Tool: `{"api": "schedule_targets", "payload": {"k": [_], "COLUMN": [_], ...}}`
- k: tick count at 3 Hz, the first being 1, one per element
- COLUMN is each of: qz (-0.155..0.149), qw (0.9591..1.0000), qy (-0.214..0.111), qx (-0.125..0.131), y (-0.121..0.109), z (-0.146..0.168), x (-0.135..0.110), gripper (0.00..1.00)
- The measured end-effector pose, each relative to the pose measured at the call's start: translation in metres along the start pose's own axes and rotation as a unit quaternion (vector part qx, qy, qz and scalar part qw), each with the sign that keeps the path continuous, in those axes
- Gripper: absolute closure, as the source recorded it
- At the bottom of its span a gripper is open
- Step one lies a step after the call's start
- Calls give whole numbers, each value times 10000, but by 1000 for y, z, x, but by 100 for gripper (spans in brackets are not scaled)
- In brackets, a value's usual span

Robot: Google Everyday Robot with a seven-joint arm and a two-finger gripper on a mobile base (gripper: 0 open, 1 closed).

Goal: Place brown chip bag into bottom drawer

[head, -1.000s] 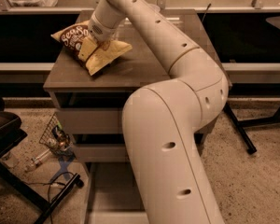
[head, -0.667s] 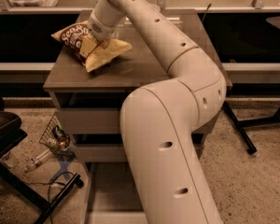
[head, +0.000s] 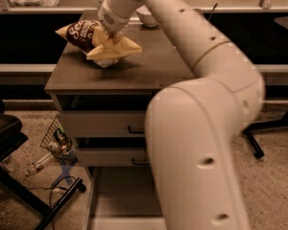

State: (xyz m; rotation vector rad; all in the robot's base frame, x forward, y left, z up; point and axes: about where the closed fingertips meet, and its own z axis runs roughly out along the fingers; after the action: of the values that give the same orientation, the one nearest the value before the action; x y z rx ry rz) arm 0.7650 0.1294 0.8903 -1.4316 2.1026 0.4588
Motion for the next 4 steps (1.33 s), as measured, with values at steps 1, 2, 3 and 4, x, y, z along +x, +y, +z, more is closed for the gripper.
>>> {"api": "schedule_targets", "payload": {"k": [1,2,3,4], "qz": [137,262,394,1052], "qw": [9981,9872,9869,9879], "qy": [-387,-1151,-1217,-851], "qx": [460,1074,980,761], "y": [7,54,101,141], "z": [-79,-187,-211,-206], "x": [15,25,70,187], "gripper": [100,100,100,100]}}
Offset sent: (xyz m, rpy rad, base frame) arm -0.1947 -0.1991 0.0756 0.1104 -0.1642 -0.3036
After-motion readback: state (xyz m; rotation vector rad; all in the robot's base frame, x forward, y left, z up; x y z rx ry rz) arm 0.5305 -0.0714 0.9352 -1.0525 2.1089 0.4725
